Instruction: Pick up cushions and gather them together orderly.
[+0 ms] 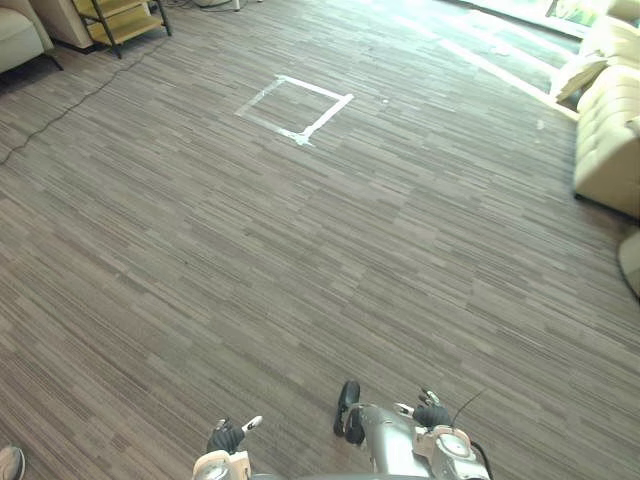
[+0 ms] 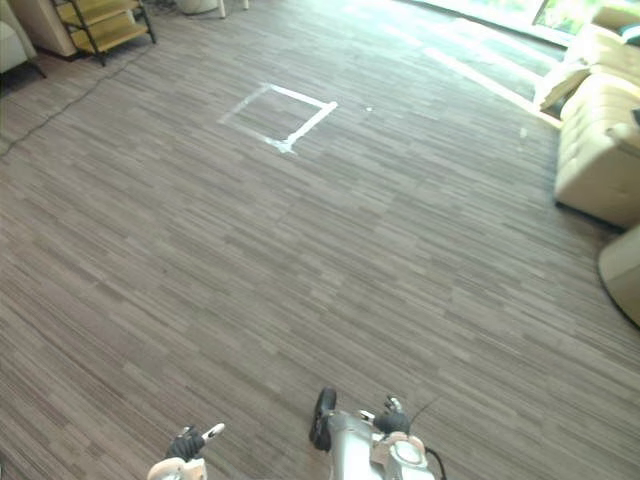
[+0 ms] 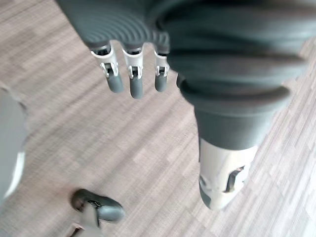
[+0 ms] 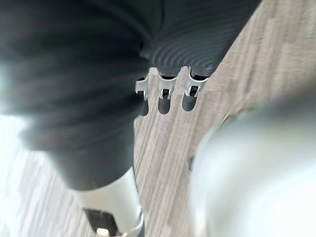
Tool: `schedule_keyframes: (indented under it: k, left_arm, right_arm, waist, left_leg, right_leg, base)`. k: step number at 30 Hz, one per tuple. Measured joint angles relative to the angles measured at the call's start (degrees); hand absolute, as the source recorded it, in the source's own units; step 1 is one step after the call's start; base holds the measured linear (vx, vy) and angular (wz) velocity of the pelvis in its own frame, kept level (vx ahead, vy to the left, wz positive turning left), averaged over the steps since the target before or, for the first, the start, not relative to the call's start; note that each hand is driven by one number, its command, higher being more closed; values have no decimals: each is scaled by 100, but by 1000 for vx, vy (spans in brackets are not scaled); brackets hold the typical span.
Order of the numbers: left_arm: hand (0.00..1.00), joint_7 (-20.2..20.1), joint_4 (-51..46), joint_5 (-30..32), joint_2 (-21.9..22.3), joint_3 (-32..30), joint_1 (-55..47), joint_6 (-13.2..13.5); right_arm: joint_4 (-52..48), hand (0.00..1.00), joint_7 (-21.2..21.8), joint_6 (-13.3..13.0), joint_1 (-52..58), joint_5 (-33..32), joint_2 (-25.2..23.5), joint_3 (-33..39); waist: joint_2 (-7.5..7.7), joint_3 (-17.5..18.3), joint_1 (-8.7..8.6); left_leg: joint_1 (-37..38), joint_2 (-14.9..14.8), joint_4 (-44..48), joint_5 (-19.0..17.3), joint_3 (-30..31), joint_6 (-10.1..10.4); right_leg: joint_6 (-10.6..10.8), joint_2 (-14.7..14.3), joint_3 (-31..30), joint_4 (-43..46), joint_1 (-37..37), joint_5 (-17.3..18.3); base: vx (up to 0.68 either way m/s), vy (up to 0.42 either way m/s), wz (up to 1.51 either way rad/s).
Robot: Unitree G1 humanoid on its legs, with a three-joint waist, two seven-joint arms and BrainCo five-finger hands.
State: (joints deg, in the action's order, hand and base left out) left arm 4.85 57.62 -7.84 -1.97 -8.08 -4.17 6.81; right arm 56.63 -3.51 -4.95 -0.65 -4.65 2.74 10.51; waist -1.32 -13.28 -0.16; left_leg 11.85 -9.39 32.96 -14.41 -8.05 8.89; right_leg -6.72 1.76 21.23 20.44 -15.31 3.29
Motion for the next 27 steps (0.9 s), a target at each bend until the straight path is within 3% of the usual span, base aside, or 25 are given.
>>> schedule_keyframes:
  k: [1, 2, 3, 4, 6, 7, 9, 11, 12, 13, 14, 16, 17, 18, 19, 20, 21, 24, 26, 27]
  left_arm:
    - [0, -6, -37, -2, 46, -29, 17, -1]
    - [0, -5, -59, -4, 65, -55, 16, 2]
    - [0, -7, -137, -10, 104, -159, 19, 7]
    - [0, -10, -240, -14, 54, -167, 6, 16]
    - [0, -9, -372, -33, -14, -153, -9, 43]
    - [0, -9, -464, -81, -8, -150, 0, 60]
    - [0, -5, -526, -128, 17, -143, 10, 141]
    - [0, 13, -523, -145, 53, -141, -1, 166]
    - [0, 23, -520, -145, 71, -123, -19, 169]
    - [0, 23, -524, -157, 60, -108, -19, 178]
    - [0, 7, -525, -177, 14, -94, -38, 183]
    - [0, -3, -569, -212, -94, -104, -53, 203]
    - [0, -2, -531, -213, -118, -106, -52, 188]
    - [0, 5, -485, -206, -173, -78, -38, 171]
    - [0, 21, -405, -200, -221, -58, -2, 151]
    - [0, 31, -341, -183, -261, 18, 28, 129]
    - [0, 40, -226, -159, -293, 131, 15, 99]
    - [0, 73, -89, -114, -289, 255, -4, 58]
    - [0, 67, -57, -113, -275, 314, 11, 2]
    - [0, 68, -27, -110, -251, 359, 8, -4]
  right_arm:
    - [-82, 0, -7, 0, -1, -1, 47, -5]
    - [-96, 0, -12, 1, -3, -2, 65, -10]
    - [-78, 0, -40, 29, -13, -9, 64, -8]
    - [2, 0, -54, 50, 7, -27, -16, -7]
    - [104, 0, -60, 57, 3, -41, -55, -81]
    - [117, 0, -69, 86, 3, -41, -49, -159]
    - [160, 0, -94, 98, -8, -34, -61, -174]
    - [180, 0, -118, 97, -9, -20, -23, -177]
    - [187, 0, -128, 96, 22, -3, 4, -200]
    - [214, 0, -129, 96, 23, 5, 7, -244]
    - [298, 0, -128, 95, 11, 7, -42, -292]
    - [323, 0, -116, 94, 75, 19, -188, -292]
    - [285, 0, -110, 81, 94, 22, -249, -277]
    - [283, 0, -108, 85, 71, 22, -261, -279]
    - [274, 0, -99, 83, 45, 23, -262, -279]
    - [268, 0, -94, 75, 50, 23, -251, -276]
    - [203, 0, -92, 67, 58, 30, -215, -277]
    - [46, 0, -80, 28, 73, 147, -155, -381]
    - [26, 0, -48, -17, -54, 230, -86, -400]
    - [22, 0, -33, -23, -89, 229, -10, -405]
  waist:
    - [-146, -77, 5]
    - [-192, -97, 7]
    - [-244, -152, 16]
    - [-120, -180, 65]
    - [25, -220, 109]
    - [75, -229, 197]
    - [66, -246, 289]
    - [8, -252, 324]
    - [-51, -214, 346]
    - [-37, -201, 368]
    - [91, -90, 376]
    - [315, 106, 371]
    - [399, 159, 360]
    - [476, 144, 360]
    - [546, 91, 325]
    - [537, 77, 299]
    - [466, 42, 209]
    - [389, 49, 161]
    - [301, 0, 26]
    - [225, -45, -25]
  left_leg:
    - [-417, -215, 1075, 389, 127, 183]
    - [-570, -314, 1449, 381, 125, 206]
    - [-941, -519, 2310, 205, 34, 144]
    - [-1314, -485, 2641, -51, -93, -9]
    - [-1798, -309, 2260, -285, -296, -149]
    - [-2209, -153, 1670, -372, -312, -308]
    - [-2524, 214, 95, -237, -47, -363]
    - [-2598, 410, -1686, 413, 309, -271]
    - [-2634, 370, -2205, 721, 409, -168]
    - [-2643, 320, -2145, 1072, 385, -115]
    - [-2703, 418, -1834, 1463, 333, -211]
    - [-2992, 593, -1068, 1093, 205, -571]
    - [-2920, 638, -943, 832, 51, -649]
    - [-2695, 716, -949, 665, -97, -732]
    - [-2332, 828, -988, 451, -252, -839]
    - [-2056, 900, -993, 287, -274, -890]
    - [-1514, 936, -1062, 59, -344, -958]
    - [-477, 856, -1789, -89, -410, -977]
    - [4, 695, -2211, -115, -412, -961]
    - [207, 597, -2413, -114, -415, -959]
  right_leg:
    - [-29, -196, -50, -156, 290, 87]
    - [-57, -280, -82, -238, 406, 112]
    - [-117, -495, -216, -498, 864, 186]
    - [-137, -598, -445, -945, 1556, 227]
    - [-129, -562, -776, -1374, 2174, 228]
    - [-27, -511, -1039, -1574, 2415, 291]
    - [163, -349, -1368, -1733, 2669, 437]
    - [283, -217, -1687, -1842, 2989, 717]
    - [391, -210, -1829, -1892, 3168, 878]
    - [465, -170, -1932, -1866, 3275, 1029]
    - [534, 12, -2059, -1797, 3344, 1279]
    - [563, 233, -2291, -1093, 3040, 1515]
    - [646, 358, -2376, -276, 2699, 1545]
    - [848, 481, -2454, 759, 2301, 1471]
    - [1291, 651, -2509, 2074, 1815, 1070]
    - [1445, 761, -2438, 2840, 1577, 910]
    - [1257, 977, -2034, 3704, 1325, 968]
    - [885, 1057, -1054, 3596, 672, 1390]
    - [838, 841, -495, 2544, 115, 1440]
    - [860, 680, -246, 1660, -96, 1271]
  base:
    - [658, -145, -27]
    - [520, -75, -43]
    - [640, -65, -62]
    - [616, -88, -79]
    - [674, -62, -81]
    - [506, 35, -91]
    - [422, 130, -91]
    - [447, 237, -76]
    - [459, 289, -70]
    - [591, 389, -64]
    - [645, 366, -65]
    - [632, 297, -67]
    - [474, 208, -61]
    - [561, 273, -60]
    - [429, 218, -43]
    - [649, 282, -23]
    - [556, 206, -12]
    - [570, 130, -13]
    - [573, 14, 3]
    - [729, -22, 10]
